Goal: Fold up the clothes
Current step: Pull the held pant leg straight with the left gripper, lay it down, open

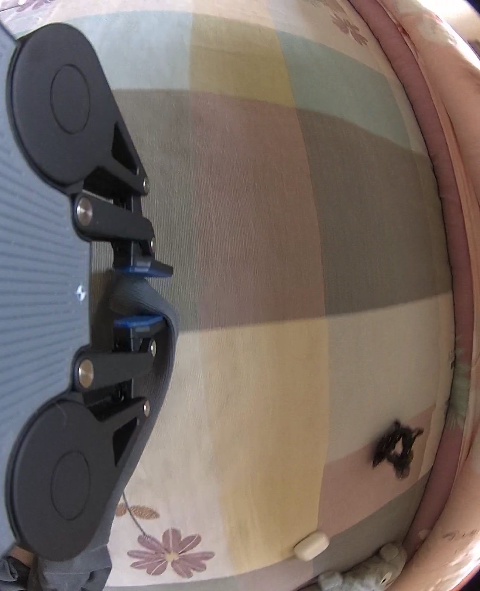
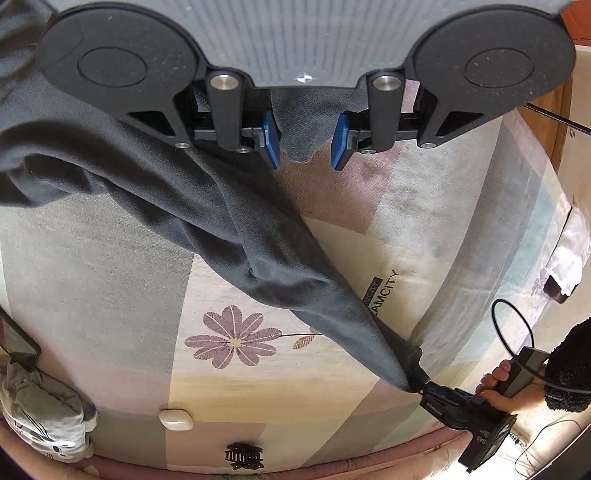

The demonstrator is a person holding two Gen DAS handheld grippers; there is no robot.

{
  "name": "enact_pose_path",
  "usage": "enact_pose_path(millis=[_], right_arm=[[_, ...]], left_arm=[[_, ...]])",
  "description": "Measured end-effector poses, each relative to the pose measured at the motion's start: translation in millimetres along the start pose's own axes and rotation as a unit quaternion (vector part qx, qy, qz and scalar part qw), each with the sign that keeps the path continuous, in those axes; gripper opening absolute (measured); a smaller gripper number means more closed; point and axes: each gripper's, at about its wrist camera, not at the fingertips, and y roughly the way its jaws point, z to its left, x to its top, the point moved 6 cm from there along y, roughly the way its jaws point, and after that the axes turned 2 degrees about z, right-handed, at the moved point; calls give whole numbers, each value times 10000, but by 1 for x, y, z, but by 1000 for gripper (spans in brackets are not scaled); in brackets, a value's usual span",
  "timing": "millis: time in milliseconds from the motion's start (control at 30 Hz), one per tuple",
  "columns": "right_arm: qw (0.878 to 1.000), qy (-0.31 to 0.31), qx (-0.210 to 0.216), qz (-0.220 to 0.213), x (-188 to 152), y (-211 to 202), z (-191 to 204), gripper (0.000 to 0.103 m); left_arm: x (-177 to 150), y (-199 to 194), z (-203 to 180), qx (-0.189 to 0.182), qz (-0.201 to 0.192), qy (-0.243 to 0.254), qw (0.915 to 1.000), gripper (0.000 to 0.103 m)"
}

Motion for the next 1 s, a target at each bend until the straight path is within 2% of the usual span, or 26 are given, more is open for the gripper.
enact_pose_path(millis=[233,333,400,500,600,700,767,833,900,933,967,1000], right_arm=[[10000,-34,41,-38,3,0,4,35],[10000,-35,62,-64,6,0,6,36],[9999,-18,86,-84,7,0,6,37],[9999,1,118,-111,8,1,7,39],[9999,8,114,-114,8,2,7,41],[9998,69,132,-129,7,2,4,41],[9998,91,148,-125,6,4,3,41],[9998,101,155,-101,4,7,1,41],[9997,119,172,-81,3,10,1,41],[9997,125,185,-74,3,12,2,41],[9997,109,187,-78,4,12,2,41],[9997,91,189,-84,5,12,3,41]], left_arm=[[1,-8,28,-36,-45,-693,9976,25],[-14,-3,28,-421,71,-1117,9928,25],[-26,3,26,-775,175,-1484,9857,25],[-50,19,22,-1320,315,-2139,9674,25],[-68,38,21,-1378,448,-2531,9565,24],[-75,46,23,-1566,261,-2923,9431,23],[-74,46,24,-1714,117,-3112,9347,29],[-73,47,22,-1680,27,-3139,9345,29],[-72,47,19,-1626,-59,-3149,9351,22],[-72,46,16,-1493,-94,-3000,9421,17],[-71,44,12,-1330,-126,-2808,9504,1],[-70,42,9,-1167,-158,-2613,9581,1]])
